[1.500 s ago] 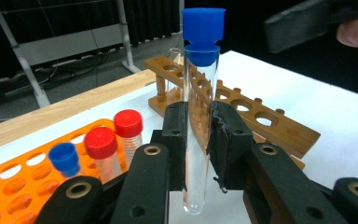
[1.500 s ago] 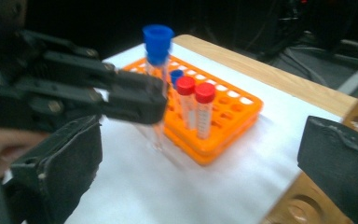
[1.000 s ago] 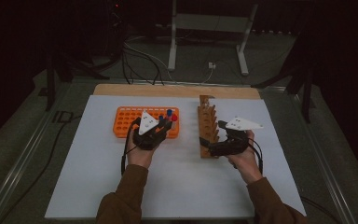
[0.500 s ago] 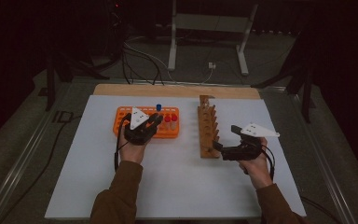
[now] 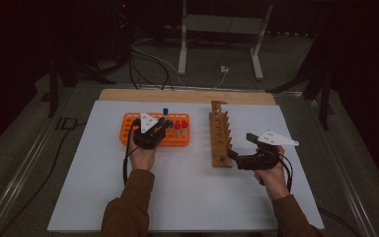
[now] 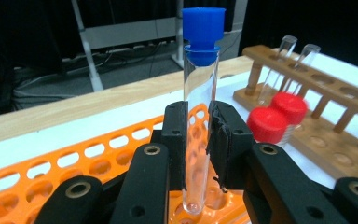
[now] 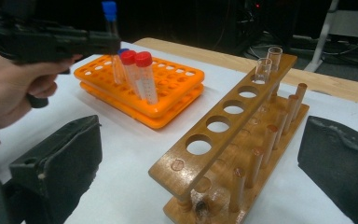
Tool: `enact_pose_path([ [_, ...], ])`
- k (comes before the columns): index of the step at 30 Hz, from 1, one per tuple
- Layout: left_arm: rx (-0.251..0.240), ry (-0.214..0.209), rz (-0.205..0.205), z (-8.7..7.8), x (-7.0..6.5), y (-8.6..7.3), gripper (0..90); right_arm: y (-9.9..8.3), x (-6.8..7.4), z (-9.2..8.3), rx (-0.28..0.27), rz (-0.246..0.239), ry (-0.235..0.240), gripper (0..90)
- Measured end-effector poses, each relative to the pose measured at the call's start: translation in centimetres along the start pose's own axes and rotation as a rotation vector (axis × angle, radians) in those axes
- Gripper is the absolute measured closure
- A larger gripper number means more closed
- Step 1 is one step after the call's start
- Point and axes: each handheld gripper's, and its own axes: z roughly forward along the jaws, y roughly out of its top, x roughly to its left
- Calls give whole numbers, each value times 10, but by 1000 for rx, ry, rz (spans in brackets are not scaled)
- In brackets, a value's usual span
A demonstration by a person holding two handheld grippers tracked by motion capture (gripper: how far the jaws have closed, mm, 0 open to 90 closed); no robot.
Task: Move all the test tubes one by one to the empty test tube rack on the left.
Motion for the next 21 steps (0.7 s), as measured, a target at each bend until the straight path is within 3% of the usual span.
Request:
enact_pose_path([
  [4, 31, 7, -10, 4, 2, -10, 770, 0, -2, -2, -5, 8, -2, 0],
  [10, 107, -2, 41, 5, 1, -25, 772, -1, -3, -3, -2, 10, -3, 0],
  [17, 165, -11, 71, 7, 0, -28, 777, -2, -1, 0, 6, 5, 5, 0],
  [21, 169, -12, 58, 8, 1, -30, 776, -3, 0, 1, 8, 2, 7, 0],
])
